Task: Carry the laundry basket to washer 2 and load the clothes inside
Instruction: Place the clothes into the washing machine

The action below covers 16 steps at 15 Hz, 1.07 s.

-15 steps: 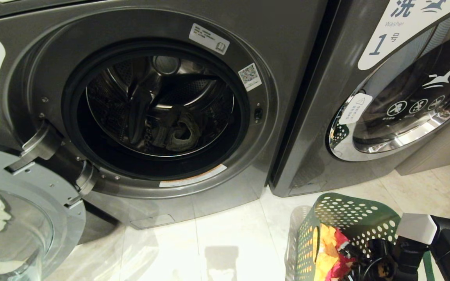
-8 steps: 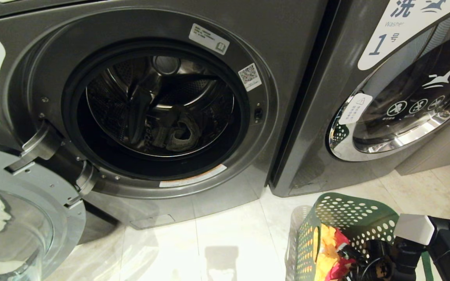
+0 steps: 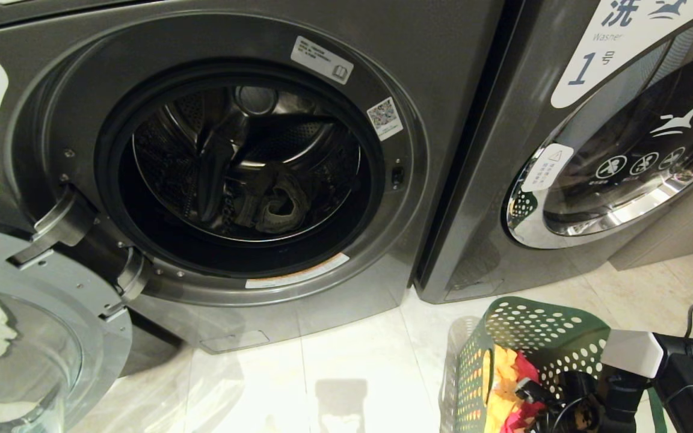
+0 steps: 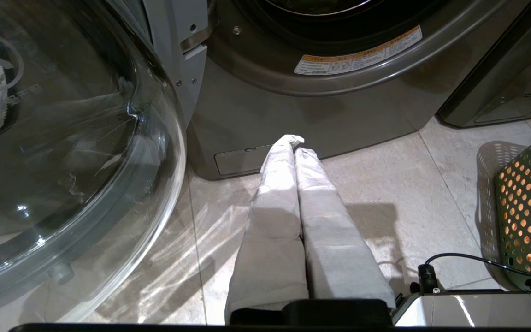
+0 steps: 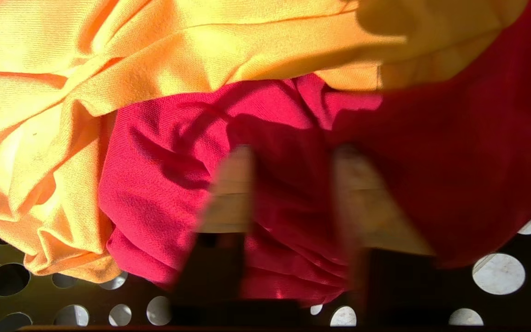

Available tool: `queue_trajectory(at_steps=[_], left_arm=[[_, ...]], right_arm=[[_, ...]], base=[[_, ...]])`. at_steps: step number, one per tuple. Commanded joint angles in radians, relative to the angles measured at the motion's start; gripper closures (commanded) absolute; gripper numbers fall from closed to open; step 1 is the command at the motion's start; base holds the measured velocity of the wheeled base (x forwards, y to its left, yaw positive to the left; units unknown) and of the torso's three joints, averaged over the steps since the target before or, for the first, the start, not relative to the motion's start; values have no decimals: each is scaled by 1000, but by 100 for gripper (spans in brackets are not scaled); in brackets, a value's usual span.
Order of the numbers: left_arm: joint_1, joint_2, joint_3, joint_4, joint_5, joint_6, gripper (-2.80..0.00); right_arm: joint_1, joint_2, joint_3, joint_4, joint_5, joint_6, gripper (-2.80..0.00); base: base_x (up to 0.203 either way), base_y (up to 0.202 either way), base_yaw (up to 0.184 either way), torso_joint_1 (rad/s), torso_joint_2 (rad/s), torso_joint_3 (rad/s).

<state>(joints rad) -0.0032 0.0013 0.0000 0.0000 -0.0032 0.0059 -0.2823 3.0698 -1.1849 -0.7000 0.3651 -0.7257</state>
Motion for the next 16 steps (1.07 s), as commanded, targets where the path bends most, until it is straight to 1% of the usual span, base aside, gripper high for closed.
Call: queue_trajectory(at_steps=[1,4,7,9,13,16], left_arm=[[0,0,0,0,0,0,0],[0,0,0,0,0,0,0],[0,0,0,0,0,0,0],[0,0,0,0,0,0,0],[0,0,0,0,0,0,0],[0,0,0,0,0,0,0]], right_arm=[[0,0,-1,-4,3,-4,0],[0,-13,3,-11,3,-6,0],[-3,-99,38,-10,3,-5,0],[-8,-194,94,-11,4,-4,0],[-17,-368,252,-15,10,-3,0],[-17,-436,314,-18,20,-6,0]], base=[[0,0,0,0,0,0],[0,0,0,0,0,0],[0,0,0,0,0,0],[0,0,0,0,0,0],[0,0,0,0,0,0],[0,0,0,0,0,0]])
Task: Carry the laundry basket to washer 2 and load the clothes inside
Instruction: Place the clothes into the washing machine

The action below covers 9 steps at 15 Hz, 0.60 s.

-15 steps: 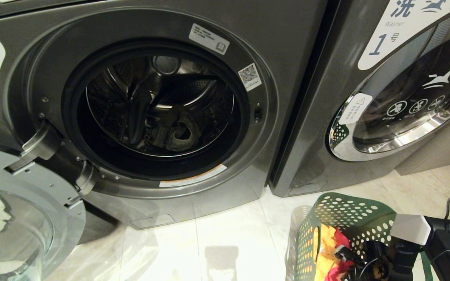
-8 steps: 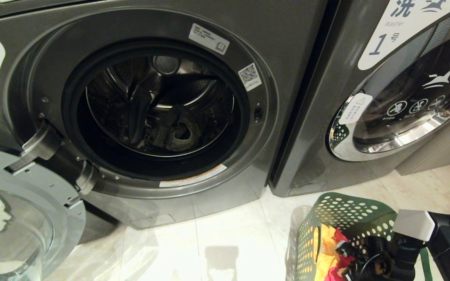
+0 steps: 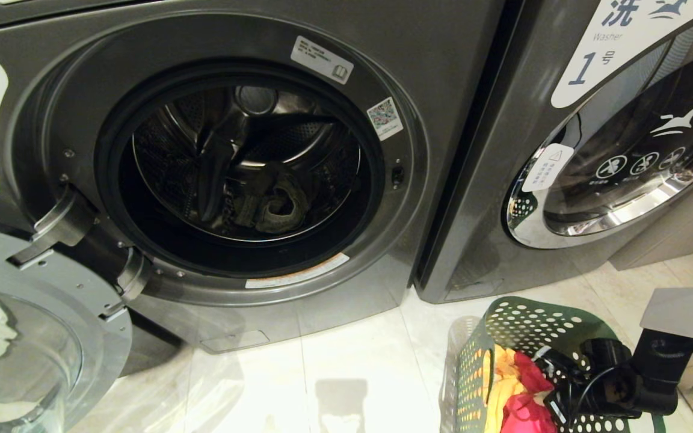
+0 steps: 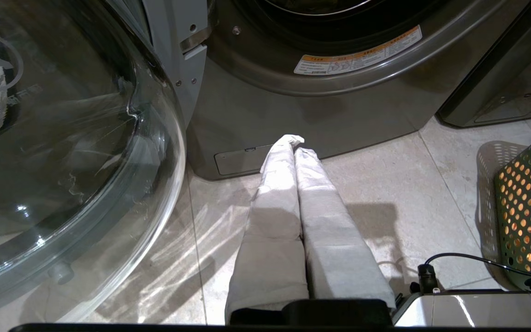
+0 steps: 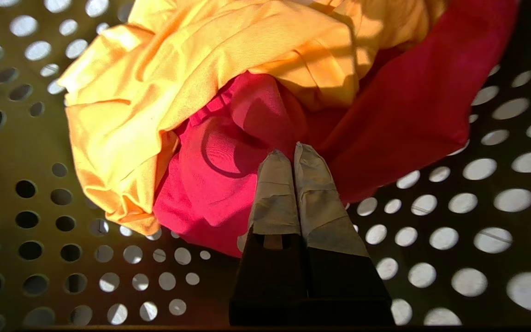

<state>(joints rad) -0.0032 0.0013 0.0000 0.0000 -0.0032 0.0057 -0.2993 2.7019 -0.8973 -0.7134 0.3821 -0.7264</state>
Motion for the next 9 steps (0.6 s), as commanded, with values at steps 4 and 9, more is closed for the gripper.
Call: queue_trajectory(at_steps=[4,9], left_arm=[[0,0,0,0,0,0,0],[0,0,0,0,0,0,0]], right_arm=[[0,-130,59,-12,3,-4,0],[17,-157,45,-74,47,16,0]], base=[[0,0,0,0,0,0],[0,0,0,0,0,0]])
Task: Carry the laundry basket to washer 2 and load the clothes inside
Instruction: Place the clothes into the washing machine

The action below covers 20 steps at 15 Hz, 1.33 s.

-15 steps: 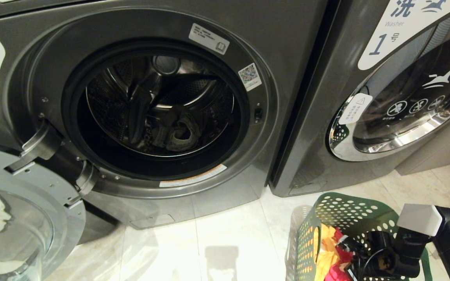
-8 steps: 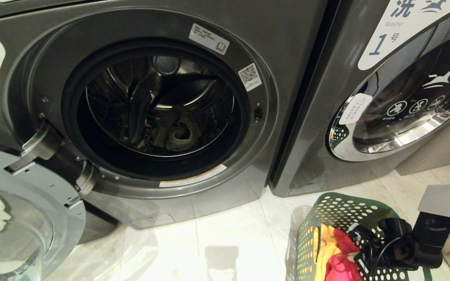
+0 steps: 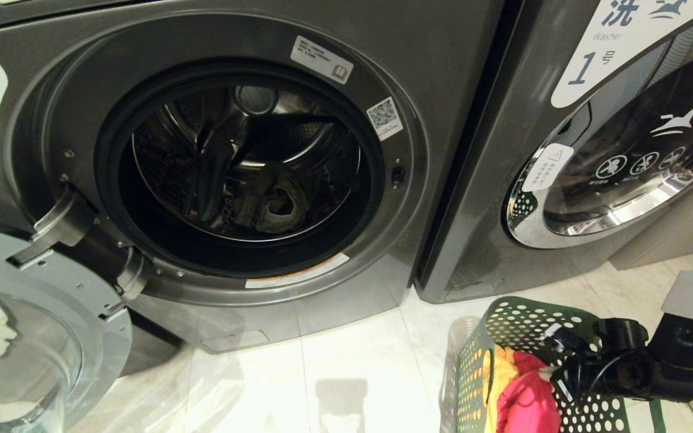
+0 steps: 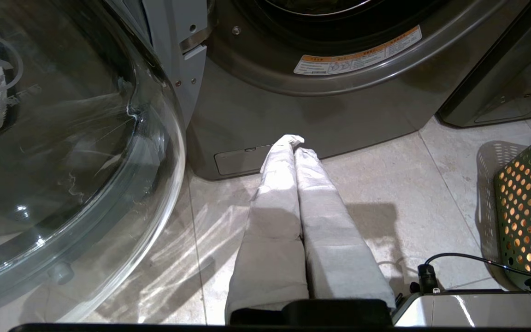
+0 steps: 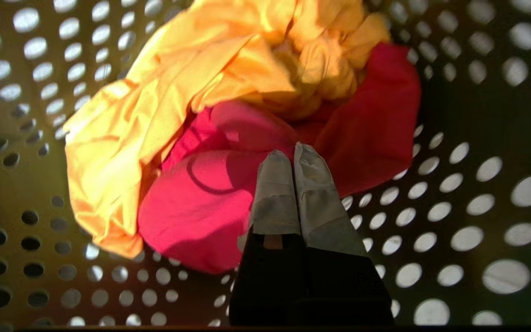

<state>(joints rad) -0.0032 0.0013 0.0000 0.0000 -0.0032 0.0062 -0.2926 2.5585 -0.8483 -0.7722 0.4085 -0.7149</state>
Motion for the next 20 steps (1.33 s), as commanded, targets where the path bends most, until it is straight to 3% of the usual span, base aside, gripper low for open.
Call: queue_trajectory(at_steps=[1,6,10,13,16,18,19,20], left_arm=[[0,0,0,0,0,0,0],[0,0,0,0,0,0,0],[0,0,0,0,0,0,0],[0,0,0,0,0,0,0],[0,0,0,0,0,0,0],[0,0,0,0,0,0,0],[0,0,0,0,0,0,0],[0,0,0,0,0,0,0]], right_arm=[[16,-14,-5,-27,45,21,0],[29,-33,-9,-70,248,51,0],[48,-29,-11,-163,302,91,0],[56,-17,-12,-191,287,97,0],[56,-17,1,-157,130,86,0],[56,-20,5,-130,117,64,0],[56,-21,6,-131,110,57,-280],[55,-28,7,-130,95,53,-280]], base=[[0,0,0,0,0,0],[0,0,0,0,0,0],[0,0,0,0,0,0],[0,0,0,0,0,0],[0,0,0,0,0,0],[0,0,0,0,0,0],[0,0,0,0,0,0],[0,0,0,0,0,0]])
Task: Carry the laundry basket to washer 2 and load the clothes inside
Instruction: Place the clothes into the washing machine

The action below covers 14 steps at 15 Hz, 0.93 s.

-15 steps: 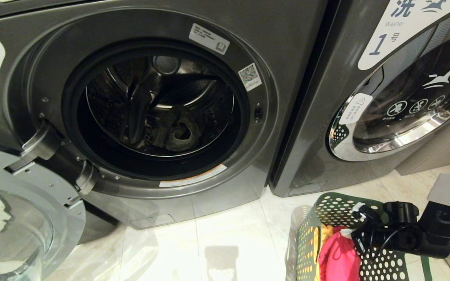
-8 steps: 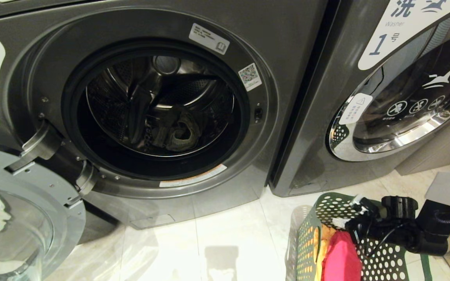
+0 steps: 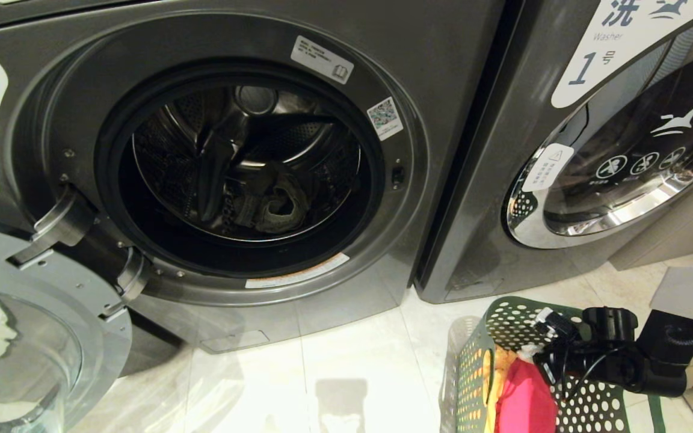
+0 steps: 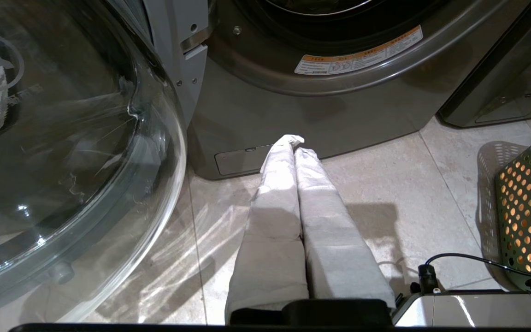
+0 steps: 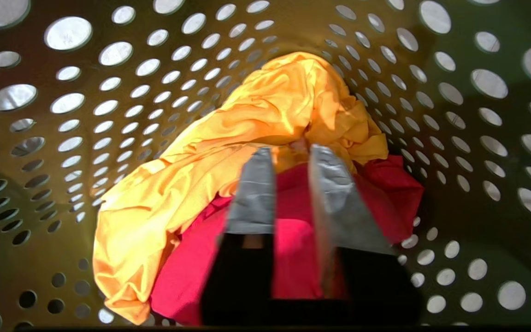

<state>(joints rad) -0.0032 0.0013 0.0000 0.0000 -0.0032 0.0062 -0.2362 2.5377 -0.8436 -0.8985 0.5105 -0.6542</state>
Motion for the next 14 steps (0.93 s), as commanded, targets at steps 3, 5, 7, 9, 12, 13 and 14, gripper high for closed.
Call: queue_trajectory(at_steps=[3,5,7,9,12,13,14], left_arm=[[0,0,0,0,0,0,0],[0,0,0,0,0,0,0],[0,0,0,0,0,0,0],[0,0,0,0,0,0,0],[0,0,0,0,0,0,0],[0,0,0,0,0,0,0],[0,0,0,0,0,0,0]], right_arm=[[-6,4,-17,37,-23,-50,-280],[-6,18,-19,38,-49,-70,-280],[-10,69,-41,37,-54,-71,-280],[-26,128,-94,38,-79,-79,-280],[-35,191,-152,38,-89,-84,-280],[-38,212,-171,38,-97,-84,-280],[-38,227,-180,38,-101,-83,-280]], base=[[0,0,0,0,0,0],[0,0,0,0,0,0],[0,0,0,0,0,0],[0,0,0,0,0,0],[0,0,0,0,0,0],[0,0,0,0,0,0],[0,0,0,0,0,0]])
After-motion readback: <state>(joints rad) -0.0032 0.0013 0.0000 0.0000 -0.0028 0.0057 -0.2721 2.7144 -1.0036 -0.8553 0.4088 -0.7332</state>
